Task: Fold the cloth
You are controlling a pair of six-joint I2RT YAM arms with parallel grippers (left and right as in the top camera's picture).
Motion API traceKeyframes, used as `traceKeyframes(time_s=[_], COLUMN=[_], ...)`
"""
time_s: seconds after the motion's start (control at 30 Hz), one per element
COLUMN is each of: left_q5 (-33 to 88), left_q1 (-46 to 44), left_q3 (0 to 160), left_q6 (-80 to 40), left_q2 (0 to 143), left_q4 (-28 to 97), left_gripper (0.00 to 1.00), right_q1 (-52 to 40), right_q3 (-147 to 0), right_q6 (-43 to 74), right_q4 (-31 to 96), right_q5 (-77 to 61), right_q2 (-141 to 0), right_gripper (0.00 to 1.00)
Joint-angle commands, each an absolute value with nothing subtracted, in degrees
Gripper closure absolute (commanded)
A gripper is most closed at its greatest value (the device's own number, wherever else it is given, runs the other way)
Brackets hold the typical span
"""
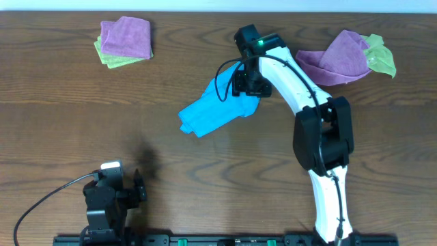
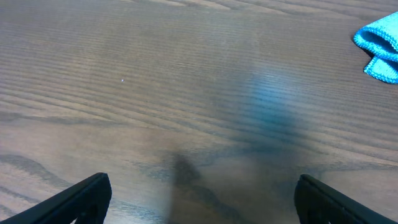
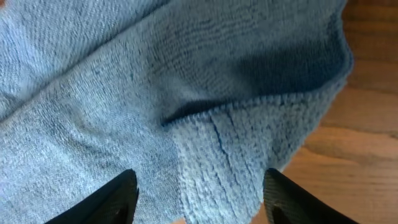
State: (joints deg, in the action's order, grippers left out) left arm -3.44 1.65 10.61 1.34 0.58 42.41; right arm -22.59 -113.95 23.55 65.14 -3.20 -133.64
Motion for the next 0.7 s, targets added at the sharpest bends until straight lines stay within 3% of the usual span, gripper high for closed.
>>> traceKeyframes(time_s=[0.0,0.67], left_q5=[-4.0,-4.0], left_q1=[1.5,1.5], left_q3=[9.5,9.5], left_q6=[1.7,1.7], left_q2=[0.2,0.2], left_q4=[43.2,43.2], left_gripper=[0.05,0.05], right_q1=[-23.0,-22.9], right_q3=[-114.5,-114.5], right_q6=[23.7,23.5], right_q4=[64.4,62.1], right_q5=[-3.0,-0.6], right_q2=[-134.7,-135.6], right_gripper=[0.36,0.39])
